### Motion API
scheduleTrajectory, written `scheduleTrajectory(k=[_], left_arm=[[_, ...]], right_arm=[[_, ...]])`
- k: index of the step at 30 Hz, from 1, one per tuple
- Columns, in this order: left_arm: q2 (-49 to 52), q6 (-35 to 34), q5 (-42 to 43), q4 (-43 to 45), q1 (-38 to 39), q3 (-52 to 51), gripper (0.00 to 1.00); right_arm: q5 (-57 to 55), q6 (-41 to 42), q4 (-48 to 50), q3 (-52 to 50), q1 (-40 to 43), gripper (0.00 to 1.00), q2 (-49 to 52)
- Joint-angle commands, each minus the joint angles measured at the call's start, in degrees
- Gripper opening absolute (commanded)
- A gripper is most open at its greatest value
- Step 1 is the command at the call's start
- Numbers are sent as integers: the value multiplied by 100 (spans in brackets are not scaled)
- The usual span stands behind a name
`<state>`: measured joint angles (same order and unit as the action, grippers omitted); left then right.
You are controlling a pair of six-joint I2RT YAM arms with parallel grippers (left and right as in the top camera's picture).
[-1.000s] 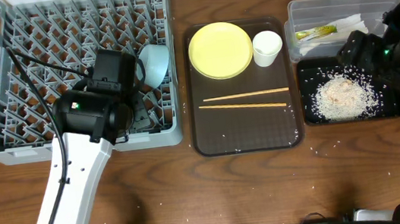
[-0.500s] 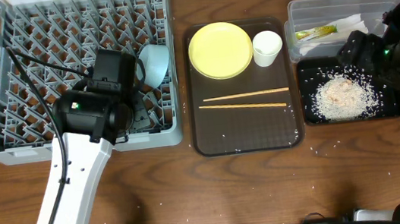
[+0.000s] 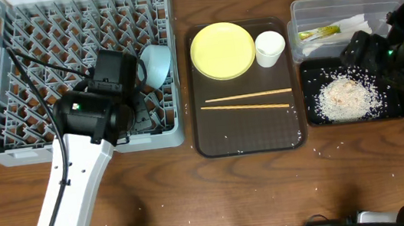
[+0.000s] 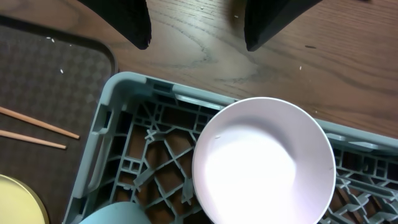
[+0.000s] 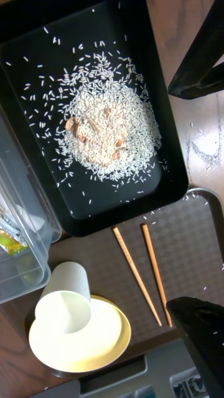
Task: Sort waste into correct bins and load items into the dishwasher
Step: 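Lower the pink bowl into the rack beside the light-blue bowl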
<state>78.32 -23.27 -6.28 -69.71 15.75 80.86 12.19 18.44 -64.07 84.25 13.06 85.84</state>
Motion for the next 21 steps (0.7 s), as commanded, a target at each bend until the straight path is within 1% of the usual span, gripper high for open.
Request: scheduleTrajectory(k=[1,21], left_arm=[[-4,101,26,4,-31,87,50],[57,96,227,2,-31,-20,50]], right_arm=[[26,-4,-2,72,0,99,-39],[26,-4,-2,72,0,99,-39]])
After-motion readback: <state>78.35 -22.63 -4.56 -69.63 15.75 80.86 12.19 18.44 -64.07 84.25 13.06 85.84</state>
